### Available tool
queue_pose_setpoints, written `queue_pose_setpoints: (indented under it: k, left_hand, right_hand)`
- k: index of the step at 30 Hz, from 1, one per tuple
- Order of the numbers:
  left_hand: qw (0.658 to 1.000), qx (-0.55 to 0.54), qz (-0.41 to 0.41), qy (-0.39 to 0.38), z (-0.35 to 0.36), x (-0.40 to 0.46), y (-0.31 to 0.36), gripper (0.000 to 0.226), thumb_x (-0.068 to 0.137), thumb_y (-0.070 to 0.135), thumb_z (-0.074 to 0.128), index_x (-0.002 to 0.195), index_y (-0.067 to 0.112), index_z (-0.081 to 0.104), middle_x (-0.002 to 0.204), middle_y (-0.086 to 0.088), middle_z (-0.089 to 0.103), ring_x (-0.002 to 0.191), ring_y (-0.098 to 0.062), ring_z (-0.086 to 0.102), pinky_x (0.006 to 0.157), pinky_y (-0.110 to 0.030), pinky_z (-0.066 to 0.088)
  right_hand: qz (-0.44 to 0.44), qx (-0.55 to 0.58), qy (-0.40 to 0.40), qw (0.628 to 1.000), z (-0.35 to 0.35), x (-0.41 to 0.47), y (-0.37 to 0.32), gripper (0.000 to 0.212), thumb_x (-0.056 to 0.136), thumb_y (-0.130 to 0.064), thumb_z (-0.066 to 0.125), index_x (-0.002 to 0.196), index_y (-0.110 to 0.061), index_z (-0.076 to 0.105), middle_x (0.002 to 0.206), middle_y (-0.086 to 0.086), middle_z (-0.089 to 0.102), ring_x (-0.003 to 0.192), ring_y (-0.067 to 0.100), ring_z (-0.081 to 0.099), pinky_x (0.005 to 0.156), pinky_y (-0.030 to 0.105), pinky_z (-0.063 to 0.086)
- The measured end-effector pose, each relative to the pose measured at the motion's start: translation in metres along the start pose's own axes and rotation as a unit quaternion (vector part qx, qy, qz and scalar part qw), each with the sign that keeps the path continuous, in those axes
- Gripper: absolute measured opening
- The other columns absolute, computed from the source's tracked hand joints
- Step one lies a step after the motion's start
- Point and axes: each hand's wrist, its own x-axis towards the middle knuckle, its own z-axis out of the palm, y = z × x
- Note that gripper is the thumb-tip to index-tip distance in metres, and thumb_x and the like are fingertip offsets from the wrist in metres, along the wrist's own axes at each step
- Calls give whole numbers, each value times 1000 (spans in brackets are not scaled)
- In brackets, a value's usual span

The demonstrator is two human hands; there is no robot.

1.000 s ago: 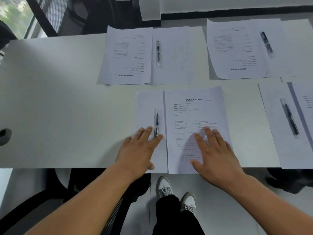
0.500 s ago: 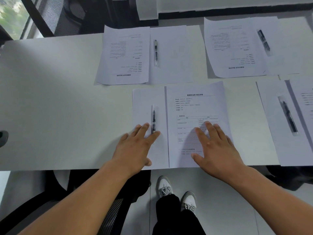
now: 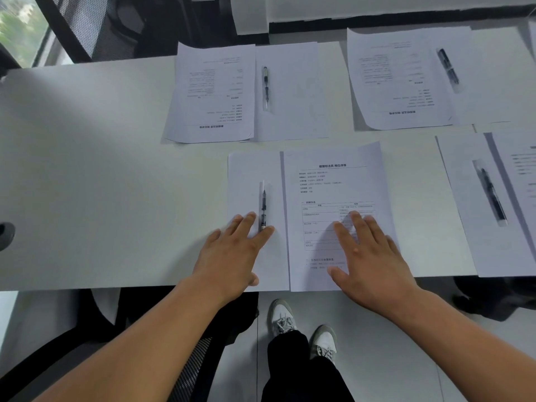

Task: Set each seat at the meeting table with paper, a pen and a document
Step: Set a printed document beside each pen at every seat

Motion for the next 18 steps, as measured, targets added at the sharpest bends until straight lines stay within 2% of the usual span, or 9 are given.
queue_pose_setpoints:
  k: [18]
  left_hand:
    - [1000,-3,-6,-4,-2,-1,3,110,95,42,81,172,44,2,183,0,-11,170,-24,-5,134,-49,18]
  right_hand:
    - [-8,16,7,1000,2,3,4,91,101,-60,50,170,-28,1,178,9,-15,165,33,-12,132,56,16]
